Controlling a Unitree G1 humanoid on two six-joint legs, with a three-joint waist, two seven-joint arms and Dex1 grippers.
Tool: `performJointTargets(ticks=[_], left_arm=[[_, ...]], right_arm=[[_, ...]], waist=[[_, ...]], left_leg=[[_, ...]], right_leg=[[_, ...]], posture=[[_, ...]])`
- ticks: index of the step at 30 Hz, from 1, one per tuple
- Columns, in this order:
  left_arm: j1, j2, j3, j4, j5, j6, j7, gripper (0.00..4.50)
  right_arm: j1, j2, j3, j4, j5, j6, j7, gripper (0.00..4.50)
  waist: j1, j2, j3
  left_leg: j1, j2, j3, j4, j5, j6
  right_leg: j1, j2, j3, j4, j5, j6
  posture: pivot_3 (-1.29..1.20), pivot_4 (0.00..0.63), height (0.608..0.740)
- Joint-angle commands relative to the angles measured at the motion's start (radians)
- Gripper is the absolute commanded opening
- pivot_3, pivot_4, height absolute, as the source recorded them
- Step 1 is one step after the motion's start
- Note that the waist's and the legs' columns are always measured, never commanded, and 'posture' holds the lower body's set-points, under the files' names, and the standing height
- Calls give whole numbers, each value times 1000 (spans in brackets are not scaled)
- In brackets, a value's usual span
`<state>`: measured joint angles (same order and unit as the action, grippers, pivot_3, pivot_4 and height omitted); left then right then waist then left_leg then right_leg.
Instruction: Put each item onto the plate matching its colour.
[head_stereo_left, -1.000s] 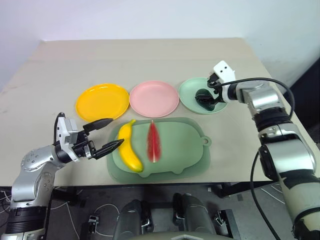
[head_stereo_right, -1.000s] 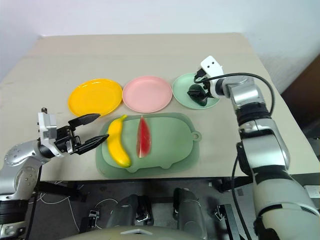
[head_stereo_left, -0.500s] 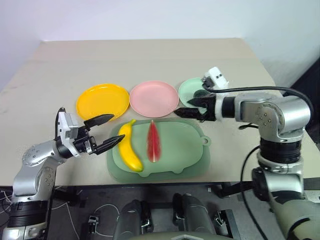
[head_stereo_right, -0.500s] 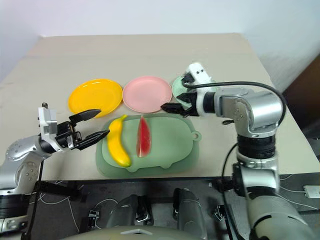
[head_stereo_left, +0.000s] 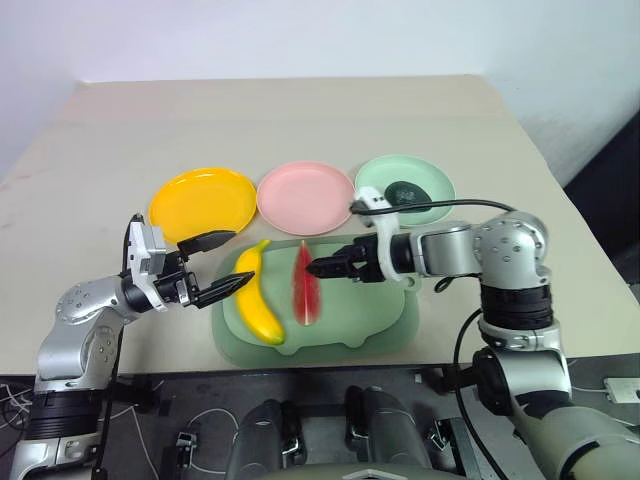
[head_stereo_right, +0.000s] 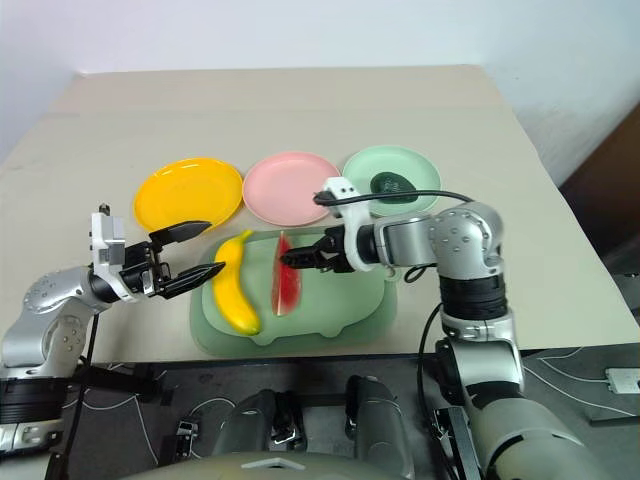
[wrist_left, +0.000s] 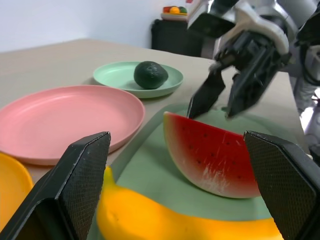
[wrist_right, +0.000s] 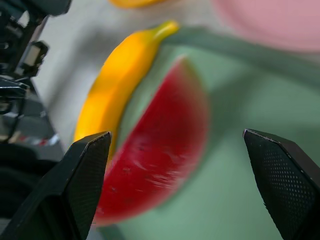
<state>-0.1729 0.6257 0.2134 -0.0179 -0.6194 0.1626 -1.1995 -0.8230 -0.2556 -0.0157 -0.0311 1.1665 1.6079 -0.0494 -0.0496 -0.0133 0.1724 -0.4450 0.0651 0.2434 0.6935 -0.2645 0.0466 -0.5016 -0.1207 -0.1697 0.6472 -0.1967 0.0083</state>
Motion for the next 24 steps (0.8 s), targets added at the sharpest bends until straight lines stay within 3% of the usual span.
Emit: performJointTargets(ticks=[1,6,10,18,24], left_arm=[[-21,9,4,6,2,-14,-18,4500],[-31,8,-2,18,8,-16,-24,4500],[-39,8,-1,31,13,-19,-35,4500],[-36,-2,1,33,22,-29,-40,4500],[-29,-5,1,35,24,-35,-36,4500]], right_arm=[[-54,23,-1,67,184,7,-186,4462],[-72,20,27,131,357,7,-370,4462],[-97,2,117,168,371,7,-456,4462],[-143,-78,288,102,211,7,-354,4462],[-162,-65,345,67,84,7,-215,4462]], waist=[[2,0,0],[6,0,0],[3,0,0],[5,0,0],[5,0,0]], left_leg=[[0,0,0,0,0,0],[0,0,0,0,0,0],[1,0,0,0,0,0],[1,0,0,0,0,0],[2,0,0,0,0,0]], right_leg=[[0,0,0,0,0,0],[1,0,0,-1,0,0],[1,1,0,-1,0,1],[2,1,0,-1,0,1],[3,1,0,-2,0,1]], posture=[[0,150,696],[0,150,696],[0,150,696],[0,150,696],[0,150,696]])
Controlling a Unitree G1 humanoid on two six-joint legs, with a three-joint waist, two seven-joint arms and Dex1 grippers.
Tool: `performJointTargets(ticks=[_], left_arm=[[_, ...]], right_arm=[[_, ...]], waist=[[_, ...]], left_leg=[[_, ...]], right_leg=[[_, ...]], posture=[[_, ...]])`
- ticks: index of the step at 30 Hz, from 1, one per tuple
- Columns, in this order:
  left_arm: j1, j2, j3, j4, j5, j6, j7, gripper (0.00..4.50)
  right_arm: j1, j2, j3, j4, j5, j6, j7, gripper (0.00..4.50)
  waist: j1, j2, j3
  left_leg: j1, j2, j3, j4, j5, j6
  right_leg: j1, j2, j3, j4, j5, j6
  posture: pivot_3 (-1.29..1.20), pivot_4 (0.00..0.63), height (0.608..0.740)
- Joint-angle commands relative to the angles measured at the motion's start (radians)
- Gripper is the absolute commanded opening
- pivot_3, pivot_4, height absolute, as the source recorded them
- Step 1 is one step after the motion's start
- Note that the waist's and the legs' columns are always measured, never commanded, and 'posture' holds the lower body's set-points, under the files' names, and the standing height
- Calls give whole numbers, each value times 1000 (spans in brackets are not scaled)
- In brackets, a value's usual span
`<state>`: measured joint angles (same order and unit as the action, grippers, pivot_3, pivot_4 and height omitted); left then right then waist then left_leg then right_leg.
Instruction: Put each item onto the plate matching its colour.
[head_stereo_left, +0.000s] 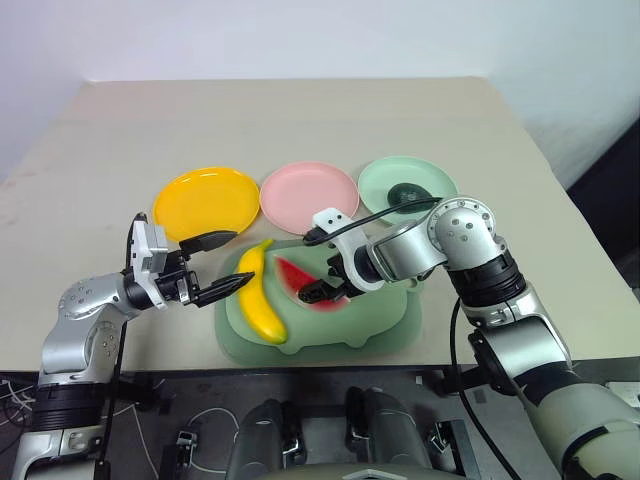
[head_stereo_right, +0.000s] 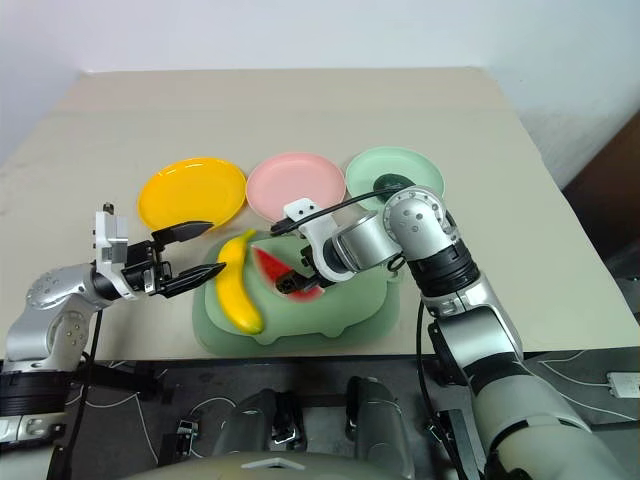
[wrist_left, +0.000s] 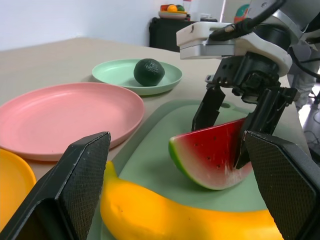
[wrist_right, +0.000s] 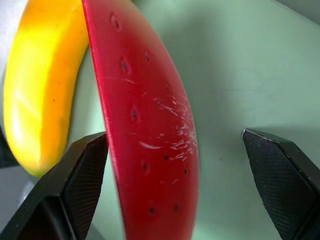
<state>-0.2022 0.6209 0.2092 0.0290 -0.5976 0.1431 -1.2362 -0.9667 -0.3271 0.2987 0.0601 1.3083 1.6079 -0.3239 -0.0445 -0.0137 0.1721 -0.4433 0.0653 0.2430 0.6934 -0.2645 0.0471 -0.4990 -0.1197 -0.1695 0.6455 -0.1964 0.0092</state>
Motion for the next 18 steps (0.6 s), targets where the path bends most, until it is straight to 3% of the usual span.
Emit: performJointTargets(ticks=[1,16,18], left_arm=[[0,-1,5,-12,2,-16,1,4500],[-6,-4,3,-1,10,-27,1,4500],[-5,-6,2,-3,11,-27,2,4500]], right_arm=[[-21,12,38,-25,-83,7,78,4462],[-53,25,186,-126,-413,7,373,4462],[-48,28,189,-134,-435,7,394,4080]], waist=[[0,0,0],[-1,0,0],[-1,0,0]], left_leg=[[0,0,0,0,0,0],[0,0,0,-1,0,0],[0,0,0,-1,0,0]], right_leg=[[0,0,0,0,0,0],[-1,0,0,0,-1,-2],[-1,0,0,0,-1,-3]], posture=[[0,150,696],[0,150,696],[0,150,696]])
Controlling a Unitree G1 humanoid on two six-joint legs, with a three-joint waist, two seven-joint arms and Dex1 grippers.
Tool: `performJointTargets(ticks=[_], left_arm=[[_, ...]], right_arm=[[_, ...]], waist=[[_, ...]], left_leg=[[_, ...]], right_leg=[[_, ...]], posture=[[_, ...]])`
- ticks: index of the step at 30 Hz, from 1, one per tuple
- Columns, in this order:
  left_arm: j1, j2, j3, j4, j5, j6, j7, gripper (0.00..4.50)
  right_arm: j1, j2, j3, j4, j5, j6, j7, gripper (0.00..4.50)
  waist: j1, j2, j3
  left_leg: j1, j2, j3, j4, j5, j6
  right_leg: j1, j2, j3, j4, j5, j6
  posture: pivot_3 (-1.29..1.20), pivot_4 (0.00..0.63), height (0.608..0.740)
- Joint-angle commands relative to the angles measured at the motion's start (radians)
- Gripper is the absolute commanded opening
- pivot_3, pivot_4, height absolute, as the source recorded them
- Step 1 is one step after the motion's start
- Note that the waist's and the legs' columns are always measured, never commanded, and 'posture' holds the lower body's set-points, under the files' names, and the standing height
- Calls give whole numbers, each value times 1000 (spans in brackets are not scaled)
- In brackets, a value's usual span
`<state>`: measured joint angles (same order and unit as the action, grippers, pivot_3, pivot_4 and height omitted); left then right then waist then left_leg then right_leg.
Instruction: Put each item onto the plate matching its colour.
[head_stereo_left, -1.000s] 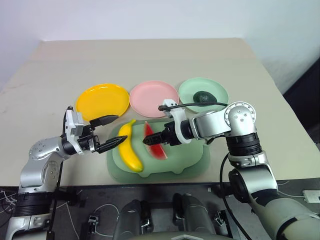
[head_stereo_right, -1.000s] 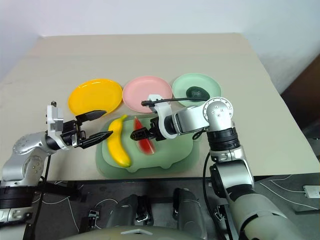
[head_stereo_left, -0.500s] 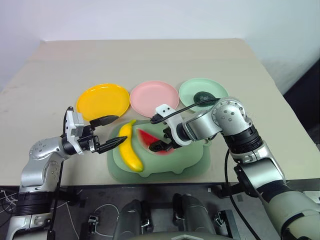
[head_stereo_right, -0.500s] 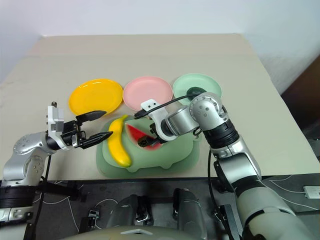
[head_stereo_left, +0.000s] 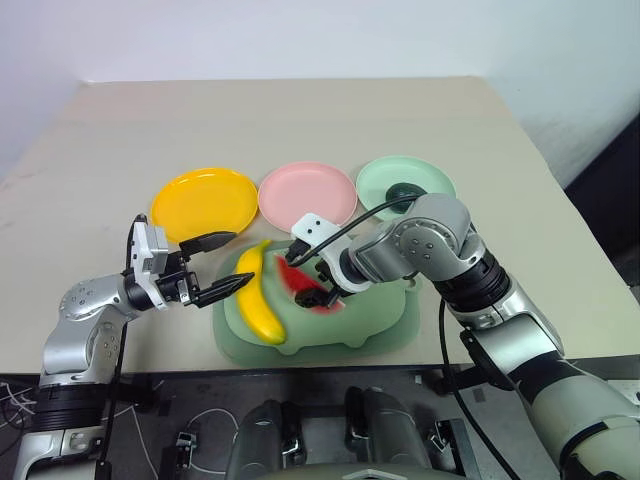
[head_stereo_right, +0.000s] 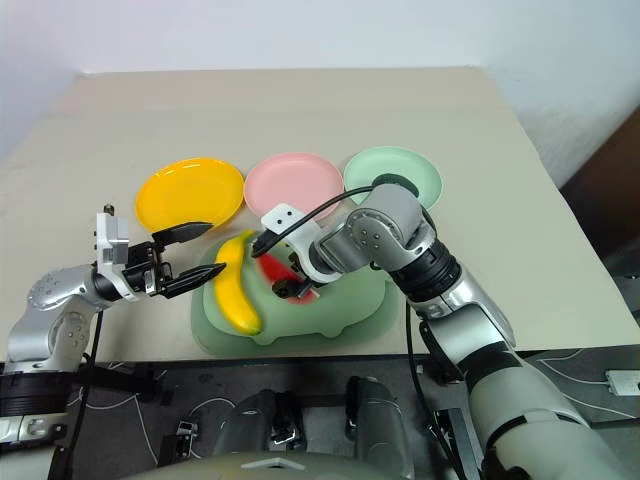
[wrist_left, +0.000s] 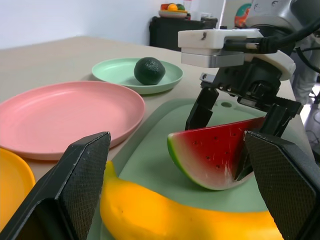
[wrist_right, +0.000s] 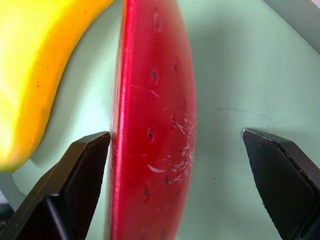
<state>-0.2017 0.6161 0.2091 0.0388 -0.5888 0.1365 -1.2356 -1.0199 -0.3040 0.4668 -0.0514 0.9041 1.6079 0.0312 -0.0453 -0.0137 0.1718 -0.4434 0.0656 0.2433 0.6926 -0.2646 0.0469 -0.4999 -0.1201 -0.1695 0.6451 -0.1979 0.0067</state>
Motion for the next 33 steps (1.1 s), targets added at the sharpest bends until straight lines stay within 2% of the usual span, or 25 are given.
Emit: performJointTargets(ticks=[1,5,7,14,21,24,26,33], left_arm=[[-5,-3,2,-14,3,-20,2,4500],[-5,-6,5,-18,1,-18,5,4500],[-3,-7,7,-24,-1,-14,8,4500],[-5,-7,11,-25,-4,-12,19,4500],[17,2,34,-48,-14,-8,40,4500],[23,5,40,-52,-14,-9,50,4500],[32,2,41,-64,-15,-9,57,4500],[63,4,46,-99,-19,-6,79,4500]], right_arm=[[9,6,21,-27,-40,7,49,3848],[16,12,18,-40,-77,7,85,2512],[16,11,25,-51,-97,7,105,2169],[-16,-3,8,-36,-173,-20,195,2168],[-89,-10,-167,-19,-204,-163,320,2168],[-142,-1,-215,153,-284,-343,365,2168],[-185,23,-240,339,-347,-455,372,2168],[-347,120,-245,859,-541,-773,460,2168]], waist=[[0,0,0],[0,0,0],[0,0,0],[0,0,0],[0,0,0],[0,0,0],[-1,0,0],[-11,0,1]], left_leg=[[0,0,0,0,0,0],[-1,0,0,-1,0,0],[-1,0,0,-1,0,0],[-1,0,1,-2,0,0],[-3,0,1,-3,0,-1],[-3,0,2,-4,1,-1],[-2,0,2,-4,1,-1],[-3,0,5,-7,2,-2]], right_leg=[[0,0,0,0,0,0],[-1,0,0,0,0,0],[-1,0,0,0,0,0],[-2,0,0,-1,0,0],[-4,0,0,-1,1,1],[-4,0,0,-1,1,1],[-4,1,0,-2,1,1],[-6,1,1,-1,2,3]], posture=[[0,150,696],[0,150,696],[0,150,696],[0,150,696],[0,150,696],[0,150,696],[0,150,696],[0,150,696]])
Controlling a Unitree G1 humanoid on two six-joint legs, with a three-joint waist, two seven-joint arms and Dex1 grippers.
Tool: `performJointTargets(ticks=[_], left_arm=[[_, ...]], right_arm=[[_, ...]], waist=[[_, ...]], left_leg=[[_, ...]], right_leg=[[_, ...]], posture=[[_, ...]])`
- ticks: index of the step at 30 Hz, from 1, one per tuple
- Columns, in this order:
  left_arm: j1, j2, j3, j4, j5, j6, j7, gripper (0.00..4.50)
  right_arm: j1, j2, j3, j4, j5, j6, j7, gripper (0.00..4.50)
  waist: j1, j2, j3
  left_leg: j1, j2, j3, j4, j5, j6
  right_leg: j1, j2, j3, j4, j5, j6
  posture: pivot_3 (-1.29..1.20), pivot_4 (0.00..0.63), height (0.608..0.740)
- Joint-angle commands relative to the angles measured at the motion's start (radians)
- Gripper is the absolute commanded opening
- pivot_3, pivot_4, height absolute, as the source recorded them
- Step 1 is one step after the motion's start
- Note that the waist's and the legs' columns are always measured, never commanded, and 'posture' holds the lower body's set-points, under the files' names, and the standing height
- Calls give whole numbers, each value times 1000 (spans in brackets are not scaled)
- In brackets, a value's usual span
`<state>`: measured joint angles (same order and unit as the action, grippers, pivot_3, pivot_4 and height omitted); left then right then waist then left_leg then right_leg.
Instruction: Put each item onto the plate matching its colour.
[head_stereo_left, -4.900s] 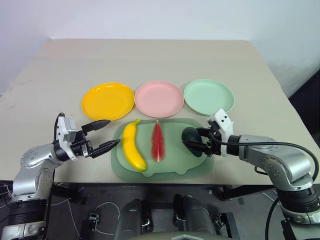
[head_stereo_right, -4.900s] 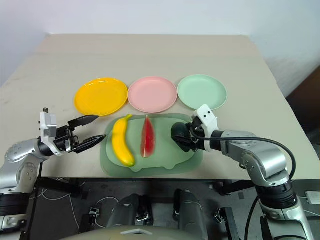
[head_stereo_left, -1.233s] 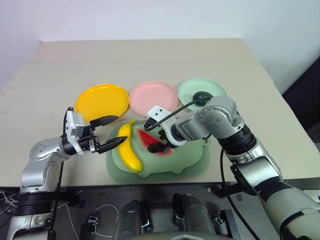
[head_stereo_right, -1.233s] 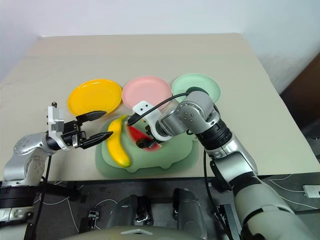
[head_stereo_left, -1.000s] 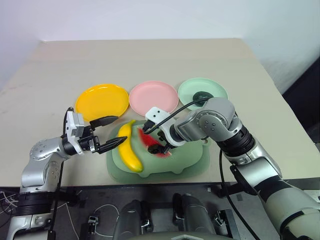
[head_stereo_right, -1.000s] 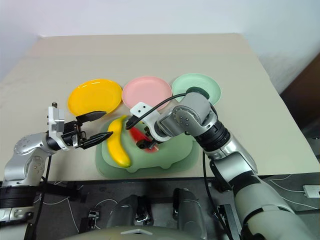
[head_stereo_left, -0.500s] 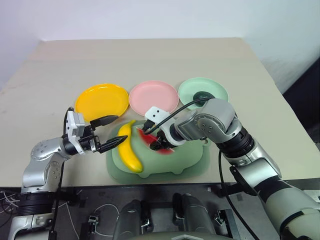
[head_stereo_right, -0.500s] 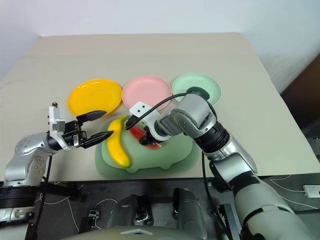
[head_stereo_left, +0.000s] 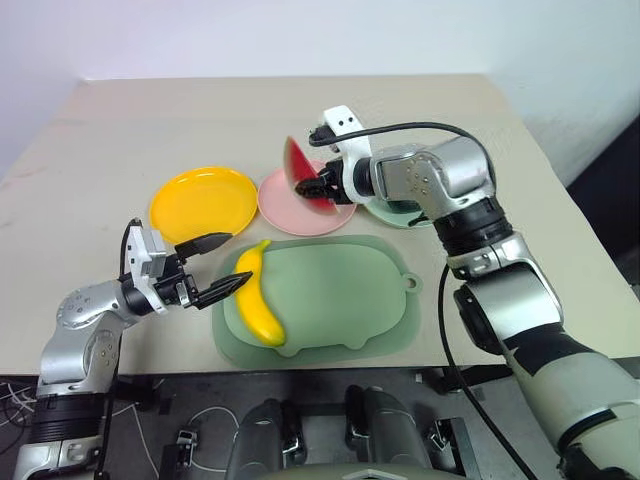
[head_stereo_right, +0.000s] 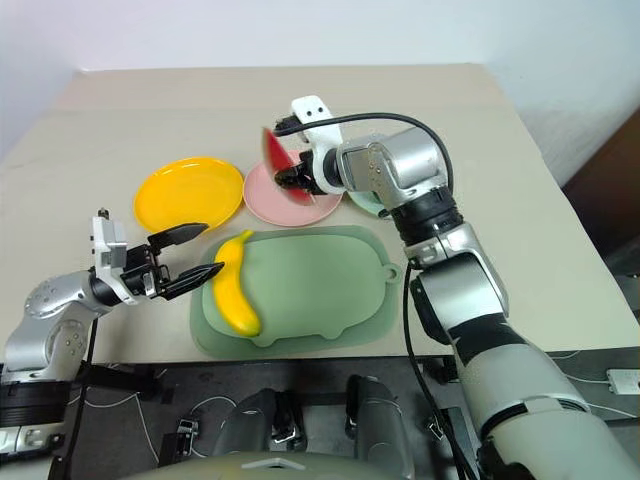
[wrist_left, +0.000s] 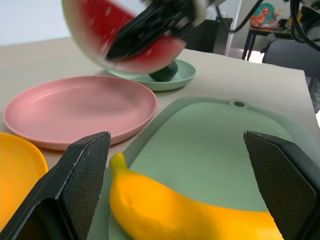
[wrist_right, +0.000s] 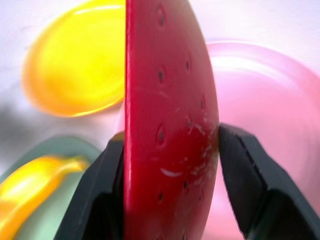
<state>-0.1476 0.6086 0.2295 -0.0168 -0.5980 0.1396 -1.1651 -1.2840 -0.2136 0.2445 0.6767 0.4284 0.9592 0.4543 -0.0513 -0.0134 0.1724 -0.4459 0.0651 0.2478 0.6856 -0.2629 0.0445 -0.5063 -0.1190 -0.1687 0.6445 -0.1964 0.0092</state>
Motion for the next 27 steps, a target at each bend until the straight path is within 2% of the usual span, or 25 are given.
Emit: performJointTargets(ticks=[1,6,12,13,14,18,23,25,27], left_arm=[[13,12,25,-47,-9,-9,10,4500],[30,17,33,-66,-10,-11,22,4500],[47,22,44,-83,-14,-13,35,4500],[49,23,45,-84,-14,-14,36,4500],[50,24,46,-85,-14,-14,36,4500],[48,27,48,-88,-16,-10,38,4500],[46,30,50,-87,-21,-5,37,4500],[45,32,54,-87,-23,-3,37,4500],[45,35,59,-88,-27,0,38,4500]], right_arm=[[-100,42,-25,183,-87,-157,48,2168],[-164,121,-34,407,-180,-287,86,2168],[-169,180,-58,511,-257,-344,111,2168],[-169,186,-59,517,-268,-352,116,2913],[-169,191,-64,522,-277,-358,119,3121],[-178,191,-90,527,-301,-375,117,4459],[-190,143,-128,469,-310,-357,146,4459],[-175,112,-136,388,-297,-316,194,4459],[-121,76,-143,225,-267,-247,244,4459]], waist=[[-8,0,0],[-22,0,0],[-22,0,0],[-21,0,0],[-21,0,0],[-20,0,0],[-21,0,0],[-20,0,0],[-20,0,0]], left_leg=[[0,0,0,0,0,0],[0,0,0,-1,1,-1],[0,0,0,-1,1,-2],[0,0,0,-1,1,-2],[1,0,0,-1,1,-2],[0,0,0,-1,1,-2],[1,0,0,-1,1,-2],[0,0,-1,-1,1,-2],[0,0,-1,-1,1,-2]], right_leg=[[0,0,0,1,0,0],[-1,0,0,2,0,0],[-1,0,0,2,0,0],[-1,0,0,2,0,0],[-1,0,0,2,0,0],[-1,0,0,2,0,0],[-1,0,0,3,0,0],[-1,-1,0,3,0,0],[-1,-1,0,2,0,0]], posture=[[0,150,696],[0,150,696],[0,150,696],[0,150,696],[0,150,696],[0,150,696],[0,150,696],[0,150,696],[0,150,696]])
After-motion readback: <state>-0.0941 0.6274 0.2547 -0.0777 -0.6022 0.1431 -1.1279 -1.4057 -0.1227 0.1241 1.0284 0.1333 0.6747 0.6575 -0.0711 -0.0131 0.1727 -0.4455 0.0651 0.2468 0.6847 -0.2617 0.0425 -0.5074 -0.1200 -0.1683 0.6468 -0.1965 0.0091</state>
